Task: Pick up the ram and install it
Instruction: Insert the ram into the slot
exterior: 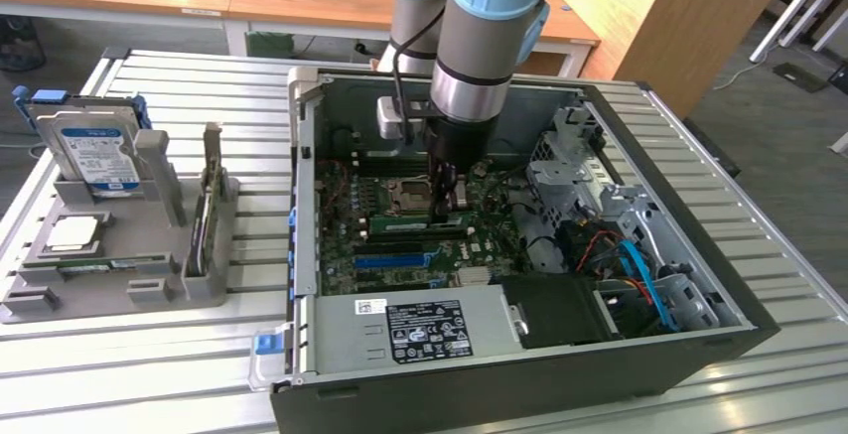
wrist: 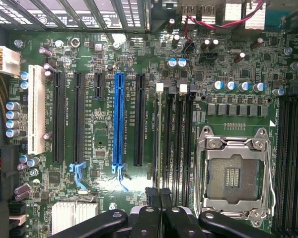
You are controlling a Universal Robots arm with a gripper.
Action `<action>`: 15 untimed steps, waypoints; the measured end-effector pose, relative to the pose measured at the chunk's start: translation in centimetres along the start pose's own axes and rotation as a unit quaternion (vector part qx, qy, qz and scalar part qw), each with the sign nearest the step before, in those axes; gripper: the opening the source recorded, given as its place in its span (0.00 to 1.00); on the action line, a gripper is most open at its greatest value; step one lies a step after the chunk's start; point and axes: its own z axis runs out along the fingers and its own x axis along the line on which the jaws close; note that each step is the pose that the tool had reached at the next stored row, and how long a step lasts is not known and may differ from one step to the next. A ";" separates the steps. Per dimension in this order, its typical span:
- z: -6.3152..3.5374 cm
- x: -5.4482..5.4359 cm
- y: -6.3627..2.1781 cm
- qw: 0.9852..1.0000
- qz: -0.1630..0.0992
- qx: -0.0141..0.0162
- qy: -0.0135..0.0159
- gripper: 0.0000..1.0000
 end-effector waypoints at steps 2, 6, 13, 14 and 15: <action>0.03 0.0 0.00 1.000 0.000 0.000 0.000 0.12; 0.05 0.0 0.00 1.000 0.001 0.000 0.000 0.12; 0.05 0.0 0.00 1.000 0.008 0.000 0.000 0.12; 0.05 0.0 0.00 1.000 0.008 0.000 0.000 0.12; 0.05 0.0 0.00 1.000 0.008 0.000 0.000 0.12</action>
